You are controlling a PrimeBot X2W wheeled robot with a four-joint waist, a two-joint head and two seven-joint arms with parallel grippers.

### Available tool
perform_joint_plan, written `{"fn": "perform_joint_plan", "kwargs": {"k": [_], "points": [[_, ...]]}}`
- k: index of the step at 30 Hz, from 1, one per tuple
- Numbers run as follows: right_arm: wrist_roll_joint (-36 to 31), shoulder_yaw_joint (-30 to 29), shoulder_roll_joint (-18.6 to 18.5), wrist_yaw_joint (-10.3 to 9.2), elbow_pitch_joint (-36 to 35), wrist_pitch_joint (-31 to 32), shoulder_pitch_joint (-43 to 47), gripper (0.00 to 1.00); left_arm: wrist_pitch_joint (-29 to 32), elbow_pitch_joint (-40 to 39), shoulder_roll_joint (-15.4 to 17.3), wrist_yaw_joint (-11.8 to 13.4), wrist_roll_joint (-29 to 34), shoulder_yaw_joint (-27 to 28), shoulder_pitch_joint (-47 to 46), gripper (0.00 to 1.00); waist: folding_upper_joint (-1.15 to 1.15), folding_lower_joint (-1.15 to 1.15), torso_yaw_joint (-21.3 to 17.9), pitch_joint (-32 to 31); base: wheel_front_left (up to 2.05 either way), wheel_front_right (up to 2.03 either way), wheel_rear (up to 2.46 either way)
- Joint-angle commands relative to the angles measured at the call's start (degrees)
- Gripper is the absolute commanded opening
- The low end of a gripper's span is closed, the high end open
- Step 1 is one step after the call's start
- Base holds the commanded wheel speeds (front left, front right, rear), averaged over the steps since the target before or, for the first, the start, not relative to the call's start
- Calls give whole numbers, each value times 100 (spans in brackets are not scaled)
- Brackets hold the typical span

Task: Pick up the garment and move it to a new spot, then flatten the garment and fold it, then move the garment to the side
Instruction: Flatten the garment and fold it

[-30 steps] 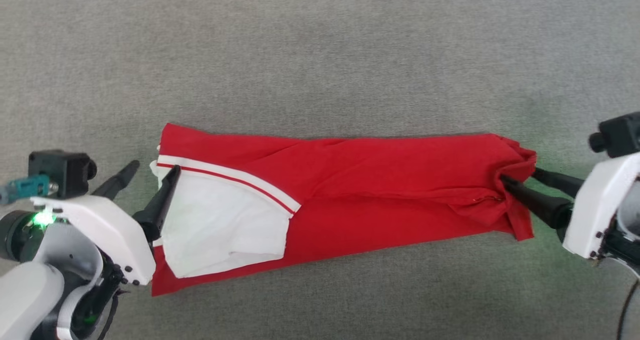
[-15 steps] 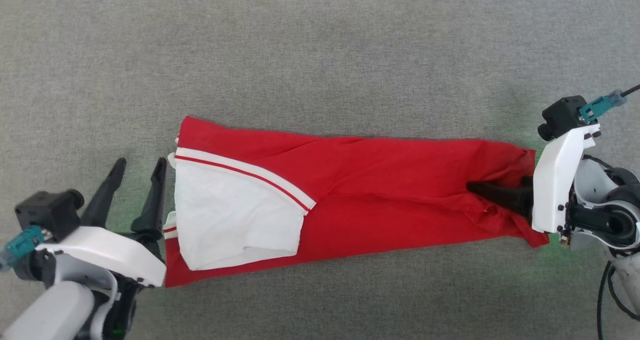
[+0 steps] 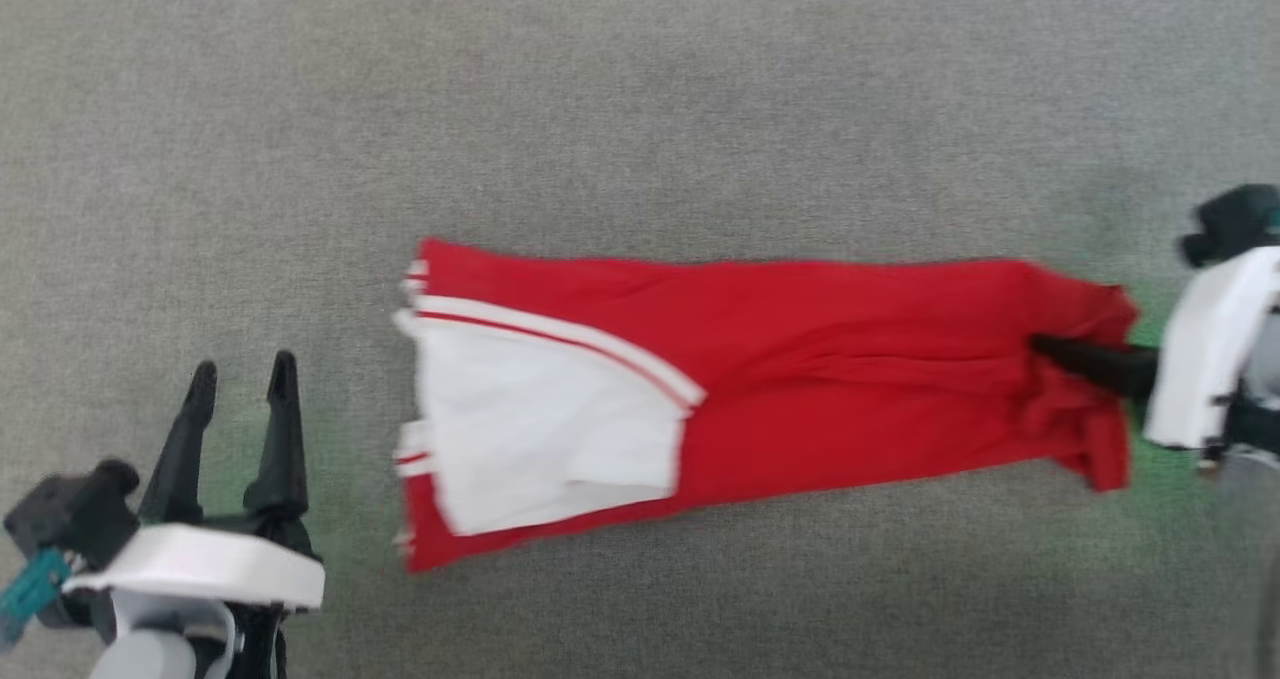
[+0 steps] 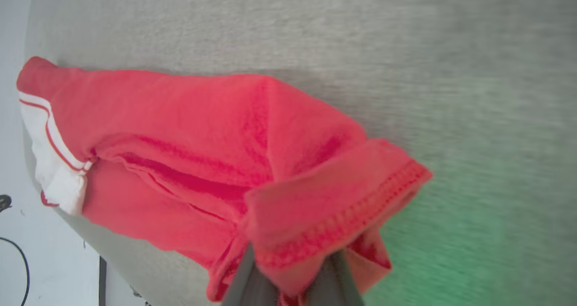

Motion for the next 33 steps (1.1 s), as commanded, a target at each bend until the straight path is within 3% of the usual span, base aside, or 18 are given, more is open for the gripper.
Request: {"fn": "perform_joint_plan", "kwargs": {"k": [1,9,13,18,24,31,32,33], "points": [[-24,-102,-130,-15,55,-71,70,0,-25,0,-139,-132,166,187,132,100,0,0,-24,-27,0,0,0],[-281,-719,-712,-15,652,-314,28,0,-26,45,-952,-859,886,1184,367,100,0,0,-108,-134,0,0,0],[-647,-869,-926,-14,1144,-479,-158,0,-26,89,-1249,-1035,1107,1420,325,100,0,0,-138,-166,0,0,0],[-709,-892,-825,-11,1428,-370,-406,0,-26,124,-1476,-1127,1298,1558,248,100,0,0,-175,-200,0,0,0],[-275,-764,-658,-10,605,-124,-207,0,-26,103,-1565,-1170,1332,1651,306,100,0,0,-178,-230,0,0,0],[-111,-319,-447,-9,-1078,113,207,0,-27,10,-1531,-1168,1283,1540,378,100,0,0,-102,-235,0,0,0],[-374,209,-26,-9,-1682,276,52,0,-27,25,-1525,-1169,1204,1340,236,100,0,0,93,-207,0,0,0],[-413,288,68,-9,-1699,283,3,0,-26,31,-1521,-1169,1184,1306,213,100,0,0,131,-198,0,0,0]]}}
